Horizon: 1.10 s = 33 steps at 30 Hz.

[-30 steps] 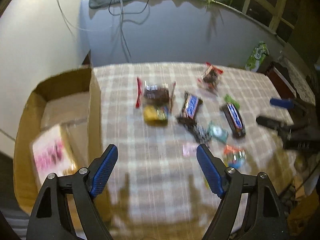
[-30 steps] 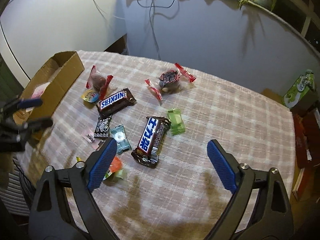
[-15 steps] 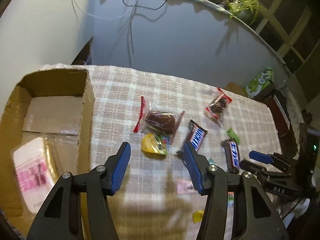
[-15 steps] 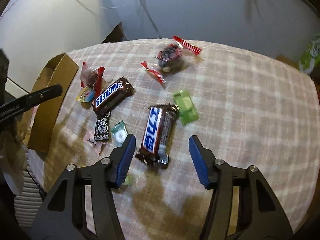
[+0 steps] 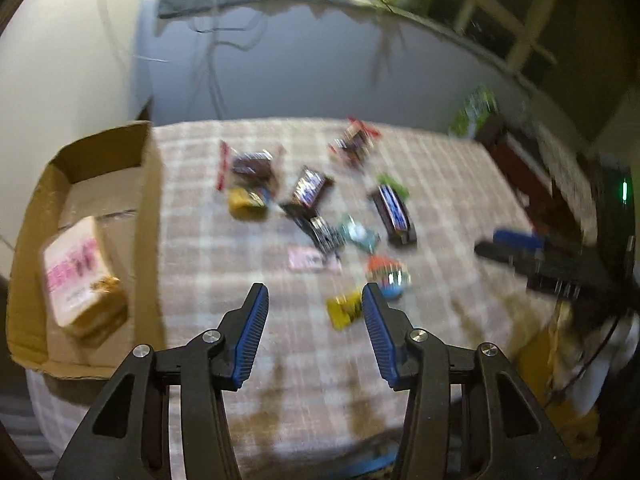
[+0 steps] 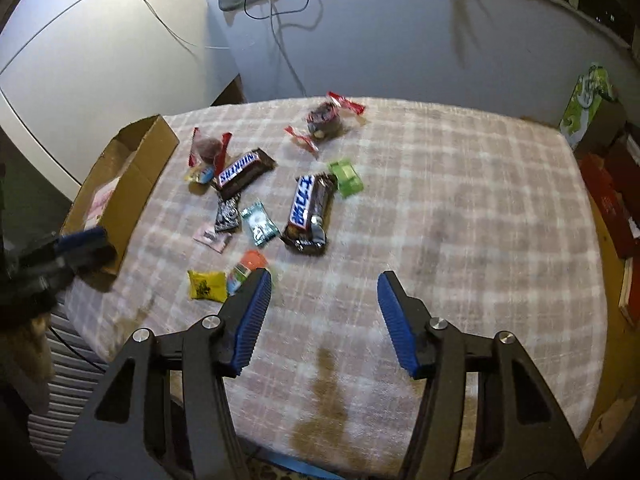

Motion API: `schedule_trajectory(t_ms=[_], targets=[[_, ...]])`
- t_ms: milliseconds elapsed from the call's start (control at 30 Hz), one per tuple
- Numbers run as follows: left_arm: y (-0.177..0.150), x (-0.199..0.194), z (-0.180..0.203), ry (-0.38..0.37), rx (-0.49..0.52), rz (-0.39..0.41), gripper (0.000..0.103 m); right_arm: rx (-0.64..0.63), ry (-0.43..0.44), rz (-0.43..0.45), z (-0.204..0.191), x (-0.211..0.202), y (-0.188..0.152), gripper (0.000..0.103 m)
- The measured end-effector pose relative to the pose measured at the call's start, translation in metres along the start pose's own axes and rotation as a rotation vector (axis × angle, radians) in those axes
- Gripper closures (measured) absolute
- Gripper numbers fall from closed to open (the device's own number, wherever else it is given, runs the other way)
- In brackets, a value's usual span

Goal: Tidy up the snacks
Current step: 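Grasp the Snickers bar with the right tool while the left tool grasps the yellow candy packet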

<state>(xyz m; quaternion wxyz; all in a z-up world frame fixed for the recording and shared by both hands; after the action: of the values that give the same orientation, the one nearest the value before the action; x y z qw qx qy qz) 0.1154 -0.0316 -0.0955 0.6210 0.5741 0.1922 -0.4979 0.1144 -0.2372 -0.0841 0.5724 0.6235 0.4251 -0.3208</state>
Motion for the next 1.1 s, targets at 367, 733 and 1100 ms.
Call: schedule_trajectory(t_ms=[367,733,1100], targets=[[-0.008,0.055,0.036,-0.005,0.372,-0.097,0.056,-0.005,0.093,-0.042,-0.001,0.049,0.031,0.035],[-0.017,0.085,0.022,-0.105,0.407,-0.245,0.054,0.075,0.148,-0.139,0.011,0.094,0.045,0.035],[-0.024,0.095,0.026,-0.101,0.460,-0.337,0.054,0.037,0.064,-0.251,-0.014,0.100,0.057,0.035]])
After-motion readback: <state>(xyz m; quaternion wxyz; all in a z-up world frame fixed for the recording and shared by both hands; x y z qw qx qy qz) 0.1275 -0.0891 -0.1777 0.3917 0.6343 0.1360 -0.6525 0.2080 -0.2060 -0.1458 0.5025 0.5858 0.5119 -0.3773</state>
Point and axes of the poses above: each gripper's, at about its wrist camera, not at the fingertips, and x roughly the way its jaws point, z to its right, y to its top, the point moved 5 cm from there along x, roughly the way its jaws point, and after that the axes turned 7 degrees about -y, right-handed, at the moved point
